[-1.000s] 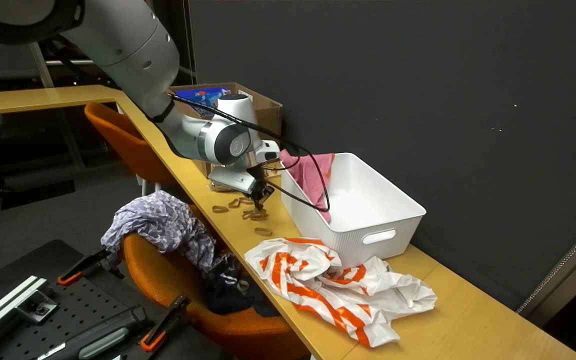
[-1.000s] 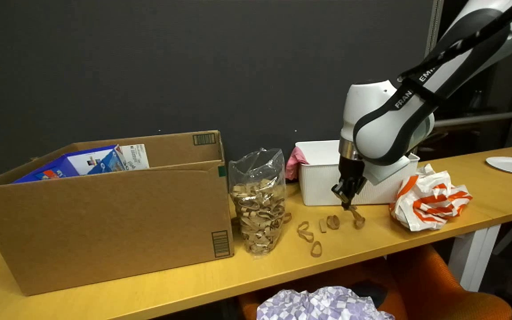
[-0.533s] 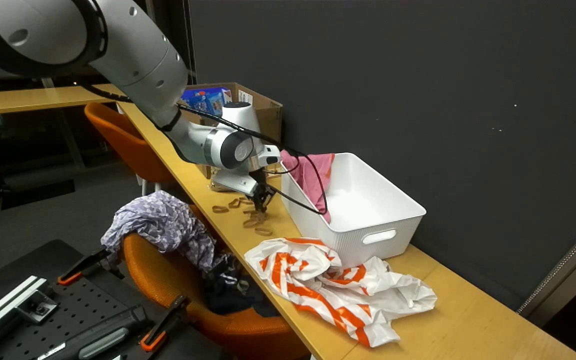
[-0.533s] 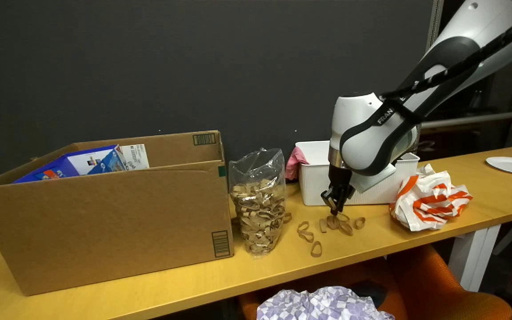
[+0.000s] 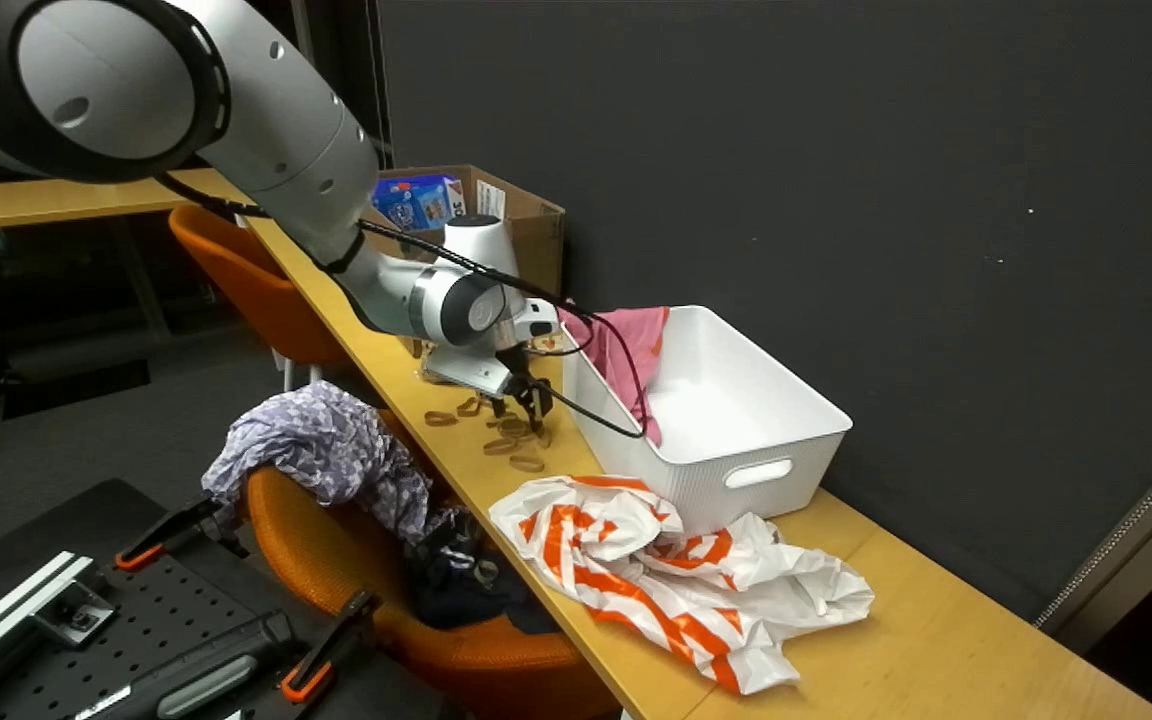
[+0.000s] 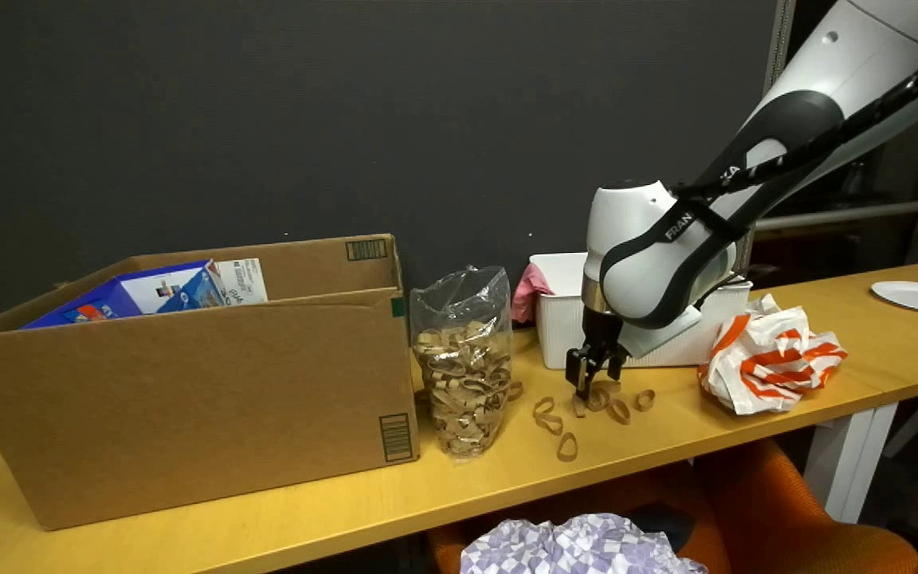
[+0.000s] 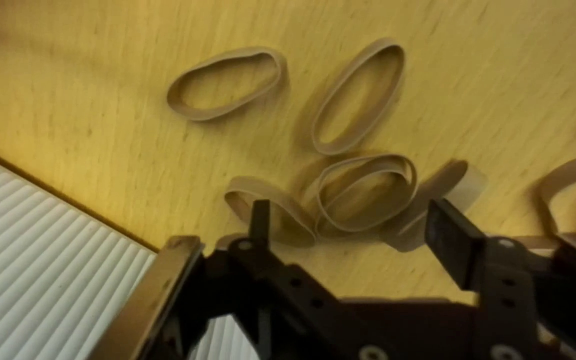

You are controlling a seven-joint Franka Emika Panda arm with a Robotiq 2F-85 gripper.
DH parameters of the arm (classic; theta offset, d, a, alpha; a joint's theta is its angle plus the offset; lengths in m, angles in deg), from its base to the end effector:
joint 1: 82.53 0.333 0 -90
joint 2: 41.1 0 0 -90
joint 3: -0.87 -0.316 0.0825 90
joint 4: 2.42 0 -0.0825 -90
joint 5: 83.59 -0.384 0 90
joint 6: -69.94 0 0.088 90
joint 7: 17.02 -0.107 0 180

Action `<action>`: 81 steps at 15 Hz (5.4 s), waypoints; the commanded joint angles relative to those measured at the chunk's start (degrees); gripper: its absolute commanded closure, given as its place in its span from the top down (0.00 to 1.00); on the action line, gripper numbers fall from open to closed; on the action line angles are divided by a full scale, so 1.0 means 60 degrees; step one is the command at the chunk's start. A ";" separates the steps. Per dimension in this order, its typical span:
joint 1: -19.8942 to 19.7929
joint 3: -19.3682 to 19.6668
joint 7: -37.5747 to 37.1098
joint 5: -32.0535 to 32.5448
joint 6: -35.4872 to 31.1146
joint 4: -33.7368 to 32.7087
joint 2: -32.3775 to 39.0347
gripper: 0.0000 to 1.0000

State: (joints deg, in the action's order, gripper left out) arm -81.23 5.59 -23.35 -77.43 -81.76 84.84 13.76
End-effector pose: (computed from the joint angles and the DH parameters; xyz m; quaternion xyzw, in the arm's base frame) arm 0.7111 -0.0301 0.1055 0.9944 -0.0195 0.0852 0.0593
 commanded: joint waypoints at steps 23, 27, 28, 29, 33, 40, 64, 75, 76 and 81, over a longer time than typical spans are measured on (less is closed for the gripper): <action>0.0239 0.0360 -0.0085 -0.0058 0.0699 -0.1202 0.0943 0.72; 0.0270 0.0336 -0.0094 -0.0059 0.0875 -0.1393 0.0997 0.42; 0.0277 0.0332 -0.0101 -0.0062 0.0901 -0.1413 0.1001 0.34; 0.0278 0.0319 -0.0105 -0.0074 0.0915 -0.1425 0.1006 0.27; 0.0396 0.0347 -0.0333 -0.0130 0.0813 -0.0991 0.0729 0.01; 0.1012 0.0678 -0.1171 -0.0026 0.0862 -0.0017 -0.0522 0.02; 0.2940 0.0759 -0.2805 0.2701 0.1738 -0.1129 -0.2641 0.02; 0.2991 0.0823 -0.2419 0.2556 0.2093 -0.2636 -0.1549 0.62; 0.3051 0.0852 -0.2486 0.2590 0.2108 -0.2479 -0.1683 0.68; 0.3367 0.1105 -0.3078 0.2788 0.2286 -0.1094 -0.2842 1.00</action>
State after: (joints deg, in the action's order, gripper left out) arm -62.75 10.90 -39.23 -62.39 -70.31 71.39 3.07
